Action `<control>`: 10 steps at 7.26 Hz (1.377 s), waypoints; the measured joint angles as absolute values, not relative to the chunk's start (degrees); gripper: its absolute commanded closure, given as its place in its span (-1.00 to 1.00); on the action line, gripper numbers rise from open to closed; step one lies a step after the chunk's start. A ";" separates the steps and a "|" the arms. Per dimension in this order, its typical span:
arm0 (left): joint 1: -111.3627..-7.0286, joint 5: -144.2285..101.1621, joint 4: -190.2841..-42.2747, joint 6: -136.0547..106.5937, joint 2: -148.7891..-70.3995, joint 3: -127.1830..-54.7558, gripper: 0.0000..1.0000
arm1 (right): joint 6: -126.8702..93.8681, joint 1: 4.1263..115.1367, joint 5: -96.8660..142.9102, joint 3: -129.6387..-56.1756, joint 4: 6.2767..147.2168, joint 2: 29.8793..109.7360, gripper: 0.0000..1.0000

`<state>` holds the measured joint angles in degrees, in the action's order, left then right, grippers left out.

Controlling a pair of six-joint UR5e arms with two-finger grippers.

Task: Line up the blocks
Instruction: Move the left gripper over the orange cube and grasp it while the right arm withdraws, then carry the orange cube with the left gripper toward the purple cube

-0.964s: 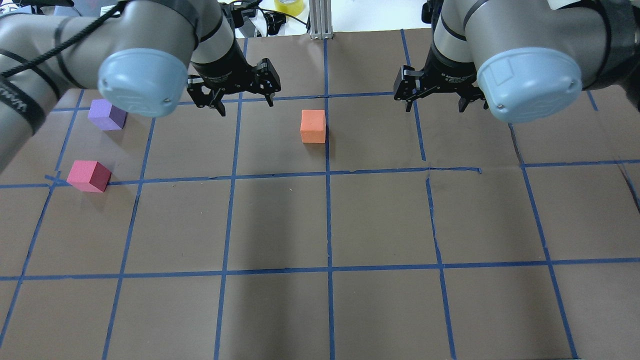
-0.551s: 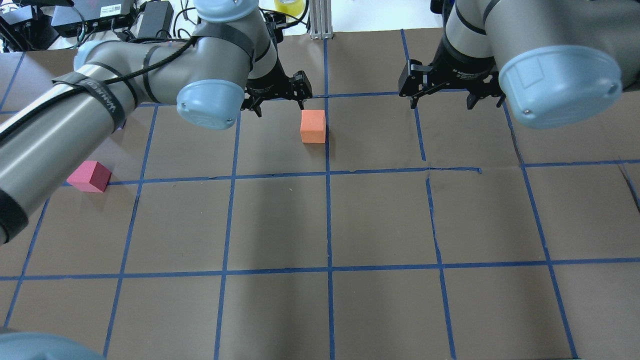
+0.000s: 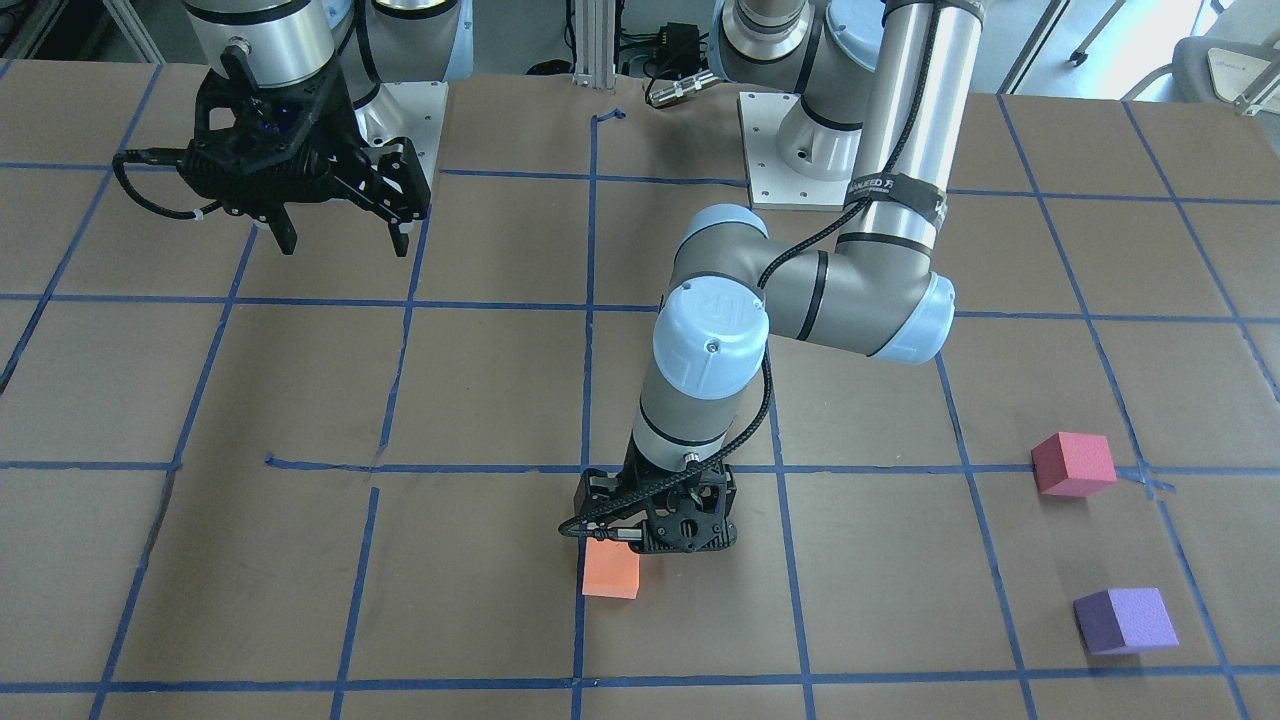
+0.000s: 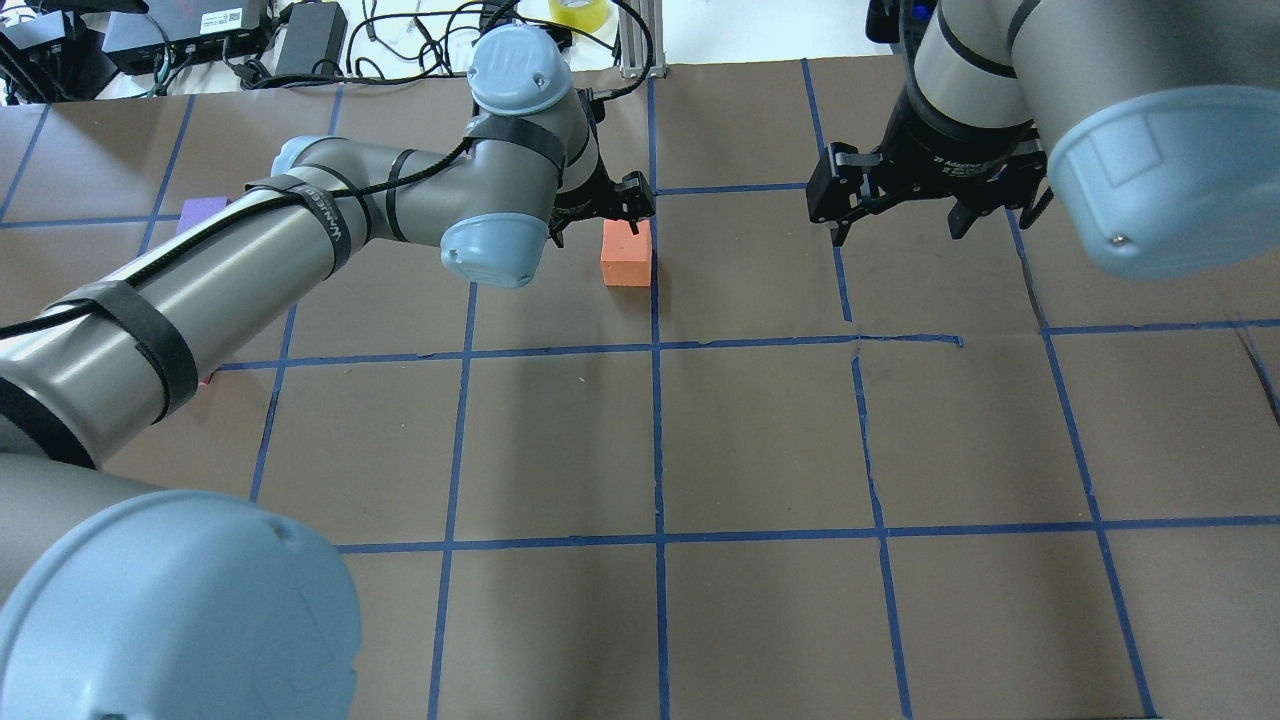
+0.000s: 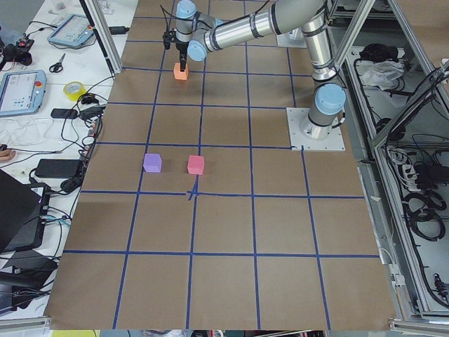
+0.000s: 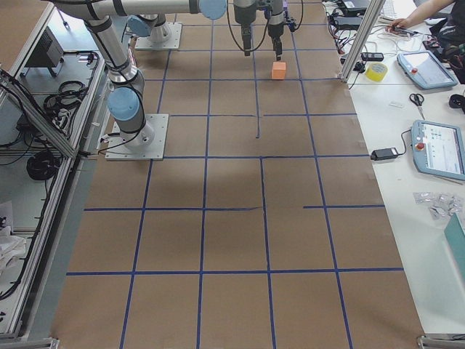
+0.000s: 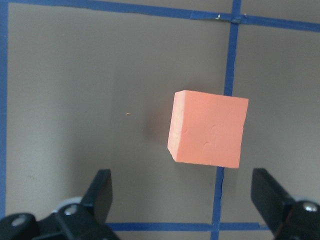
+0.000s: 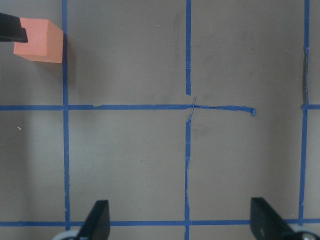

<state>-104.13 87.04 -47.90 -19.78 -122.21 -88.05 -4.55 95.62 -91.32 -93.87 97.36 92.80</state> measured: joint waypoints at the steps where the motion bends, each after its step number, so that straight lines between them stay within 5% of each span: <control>1: -104.54 87.00 -46.55 -19.89 -123.47 -87.89 -1.00 | -3.35 95.58 -91.28 -93.77 97.48 92.90 -1.00; 4: -105.12 84.74 -41.76 -20.30 -127.42 -86.91 -1.00 | -1.77 95.67 -91.39 -93.63 96.99 93.12 -1.00; 5: -105.16 84.36 -41.04 -20.41 -128.42 -86.70 -0.70 | -1.83 95.66 -91.42 -93.68 96.90 93.14 -1.00; 6: -105.19 84.45 -39.80 -20.28 -129.34 -86.65 0.72 | -1.91 95.63 -91.46 -93.74 96.87 93.16 -1.00; 7: -105.20 85.17 -38.45 -19.81 -129.88 -86.63 0.90 | -1.97 95.63 -91.65 -93.76 96.86 93.16 -1.00; 10: -104.44 89.47 -37.82 -18.54 -127.84 -86.48 0.93 | -2.04 95.46 -92.39 -93.76 96.92 93.16 -1.00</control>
